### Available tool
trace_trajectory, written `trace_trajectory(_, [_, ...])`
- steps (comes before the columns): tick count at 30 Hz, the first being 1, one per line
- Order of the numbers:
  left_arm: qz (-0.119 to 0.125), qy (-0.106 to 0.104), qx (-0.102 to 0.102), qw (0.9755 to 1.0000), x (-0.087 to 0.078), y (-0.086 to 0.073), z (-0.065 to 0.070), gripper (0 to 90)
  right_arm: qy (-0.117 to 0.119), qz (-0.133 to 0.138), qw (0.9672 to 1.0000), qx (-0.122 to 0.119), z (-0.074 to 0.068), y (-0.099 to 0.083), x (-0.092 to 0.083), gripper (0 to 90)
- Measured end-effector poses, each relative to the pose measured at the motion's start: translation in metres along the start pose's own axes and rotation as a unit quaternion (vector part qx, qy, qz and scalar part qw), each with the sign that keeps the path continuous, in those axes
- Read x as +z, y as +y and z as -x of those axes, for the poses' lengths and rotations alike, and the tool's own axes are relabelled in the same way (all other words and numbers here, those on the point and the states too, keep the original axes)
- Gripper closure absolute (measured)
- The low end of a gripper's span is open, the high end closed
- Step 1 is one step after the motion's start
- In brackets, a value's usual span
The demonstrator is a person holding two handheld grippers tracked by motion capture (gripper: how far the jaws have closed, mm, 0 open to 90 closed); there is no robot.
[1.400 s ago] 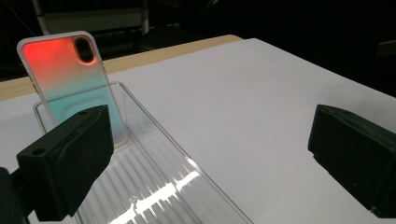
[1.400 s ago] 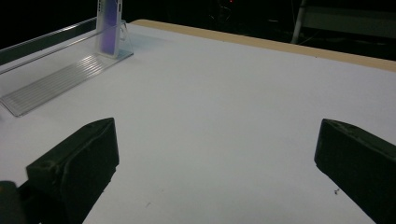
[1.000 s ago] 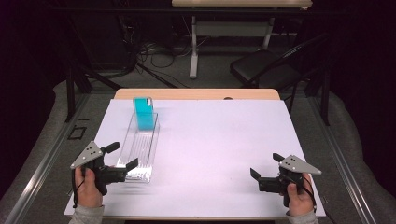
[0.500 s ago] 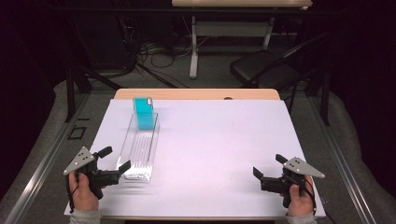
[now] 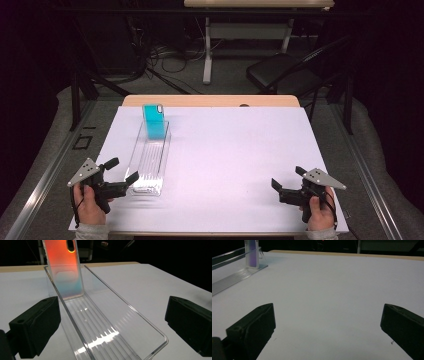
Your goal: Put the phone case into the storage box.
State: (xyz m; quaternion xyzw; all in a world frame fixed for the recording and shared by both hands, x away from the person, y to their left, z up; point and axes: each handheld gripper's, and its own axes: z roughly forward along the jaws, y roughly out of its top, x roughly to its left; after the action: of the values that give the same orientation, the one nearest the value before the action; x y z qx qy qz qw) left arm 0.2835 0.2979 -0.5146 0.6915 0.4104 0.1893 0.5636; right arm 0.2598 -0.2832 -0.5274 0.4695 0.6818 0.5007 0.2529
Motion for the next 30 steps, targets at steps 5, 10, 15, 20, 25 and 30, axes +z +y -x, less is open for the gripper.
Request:
trace_trajectory(5, [-0.002, 0.002, -0.003, 1.0000, -0.0001, -0.0014, -0.0026, 0.7, 0.001, -0.001, 1.0000, 0.005, 0.0017, -0.0018, 0.0011, 0.0])
trace_trajectory(10, [-0.002, 0.003, -0.004, 1.0000, -0.0002, -0.0019, -0.0037, 0.7, 0.004, -0.001, 1.0000, 0.006, 0.0012, -0.0035, 0.0029, 0.0])
trace_trajectory(15, [-0.004, 0.005, -0.003, 1.0000, -0.0003, -0.0023, -0.0040, 0.7, 0.004, -0.005, 1.0000, 0.003, 0.0015, -0.0046, 0.0038, 0.0])
trace_trajectory(20, [-0.001, 0.006, -0.004, 1.0000, -0.0009, -0.0025, -0.0045, 0.7, 0.005, -0.004, 1.0000, 0.004, 0.0017, -0.0049, 0.0044, 0.0])
trace_trajectory(25, [-0.002, 0.008, -0.005, 0.9999, -0.0010, -0.0029, -0.0055, 0.7, 0.006, -0.006, 0.9999, 0.006, 0.0012, -0.0053, 0.0047, 0.0])
trace_trajectory(30, [-0.003, 0.009, -0.006, 0.9999, -0.0011, -0.0033, -0.0060, 0.7, 0.008, -0.007, 0.9999, 0.008, 0.0016, -0.0053, 0.0052, 0.0])
